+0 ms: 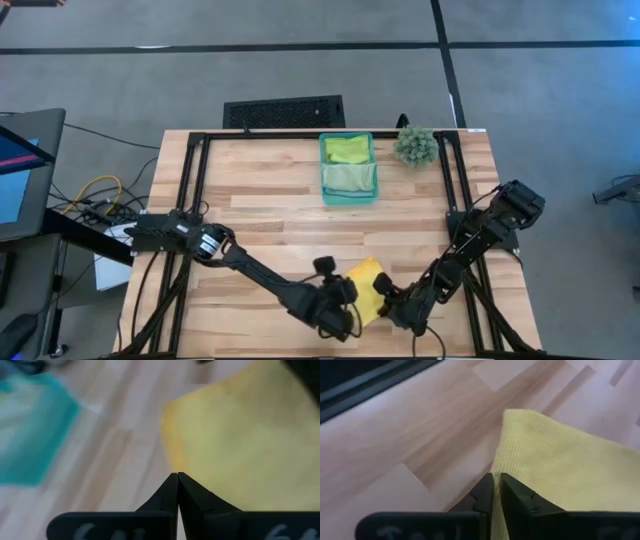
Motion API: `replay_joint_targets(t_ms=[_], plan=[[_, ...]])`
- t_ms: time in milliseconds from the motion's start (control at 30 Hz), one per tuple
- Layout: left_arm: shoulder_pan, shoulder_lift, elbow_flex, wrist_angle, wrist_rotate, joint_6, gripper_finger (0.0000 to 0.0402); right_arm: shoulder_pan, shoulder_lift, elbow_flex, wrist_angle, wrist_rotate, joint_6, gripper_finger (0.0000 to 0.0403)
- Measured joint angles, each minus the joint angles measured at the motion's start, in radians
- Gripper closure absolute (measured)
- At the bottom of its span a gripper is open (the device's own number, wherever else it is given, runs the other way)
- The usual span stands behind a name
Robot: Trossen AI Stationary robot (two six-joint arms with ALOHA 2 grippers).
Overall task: Fold microfiber towels
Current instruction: Fold the yellow microfiber cloth
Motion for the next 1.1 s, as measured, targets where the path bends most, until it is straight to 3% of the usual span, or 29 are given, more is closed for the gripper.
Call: replay_joint_targets(t_ms=[167,400,767,1100], plan=[[0.045,0.029,-0.007,0.090,0.161,0.090,0.0401,0.001,0.000,0.000,0.009,-0.019,0.013,0.0343],[0.054,0.066,-0.004,0.054,0.247,0.091,0.0401,0.016,-0.050,-0.001,-0.014,-0.020,0.079,0.0301],[0.054,0.070,-0.003,0.032,0.248,0.081,0.0402,0.012,0.029,0.001,-0.004,0.003,0.065,0.0238],[0.054,0.071,-0.003,-0.024,0.235,0.052,0.0401,0.028,-0.025,0.000,-0.012,-0.031,0.034,0.0240]])
